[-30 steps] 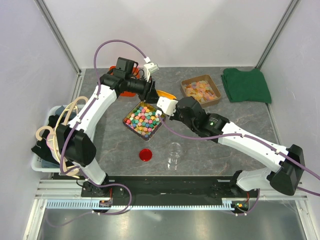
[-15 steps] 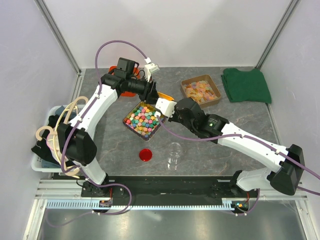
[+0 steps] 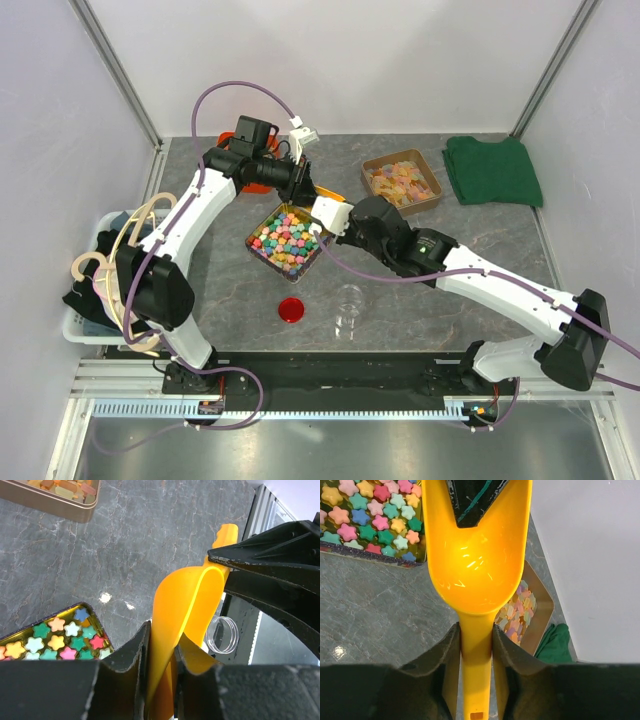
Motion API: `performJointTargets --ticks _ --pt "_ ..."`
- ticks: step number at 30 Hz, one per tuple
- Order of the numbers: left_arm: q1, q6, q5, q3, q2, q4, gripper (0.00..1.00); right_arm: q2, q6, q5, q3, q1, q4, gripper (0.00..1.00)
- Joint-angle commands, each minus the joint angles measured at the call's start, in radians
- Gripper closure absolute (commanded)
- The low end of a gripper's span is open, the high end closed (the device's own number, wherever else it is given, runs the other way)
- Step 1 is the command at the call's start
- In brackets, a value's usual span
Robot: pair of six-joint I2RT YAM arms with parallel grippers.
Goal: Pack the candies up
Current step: Adjust the spatula.
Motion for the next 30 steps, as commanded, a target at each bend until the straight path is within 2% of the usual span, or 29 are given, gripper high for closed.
performJointTargets --ticks 1,2,3,4,7,11,15,20,27,30 --pt "-0.004 -0.007 0.016 0.022 -0.002 0.012 0.98 -0.062 0.022 -0.038 0.030 0.006 -0.008 0.49" --pt "-0.004 -0.004 0.020 0.022 -0.003 0.012 0.98 -0.071 0.025 -0.067 0.032 0.003 -0.020 0.42" --pt "-0.006 -0.001 0.023 0.019 -0.005 0.012 0.98 -0.081 0.030 -0.097 0.035 -0.003 -0.029 0.29" --pt "-0.004 0.004 0.026 0.017 -0.011 0.012 0.98 -0.102 0.036 -0.123 0.035 -0.026 -0.039 0.02" --pt "-0.006 0.014 0.045 0.014 -0.019 0.009 0.98 -0.128 0.064 -0.239 0.050 -0.066 -0.063 0.02" --pt "-0.006 0.025 0.074 0.012 -0.031 -0.002 0.98 -0.127 0.154 -0.237 0.087 -0.088 -0.082 0.02" --pt "-0.004 0.031 0.092 0.006 -0.046 -0.005 0.98 -0.151 0.021 -0.324 0.079 -0.088 -0.140 0.02" --pt "-0.006 0.039 0.126 0.003 -0.066 -0.008 0.98 -0.197 0.028 -0.283 0.036 -0.088 -0.052 0.03" --pt "-0.006 0.036 0.167 0.002 -0.092 -0.011 0.98 -0.121 0.065 -0.260 0.020 -0.088 -0.027 0.04" --pt "-0.006 0.033 0.169 -0.001 -0.097 -0.010 0.98 -0.090 0.084 -0.251 0.027 -0.088 -0.010 0.09"
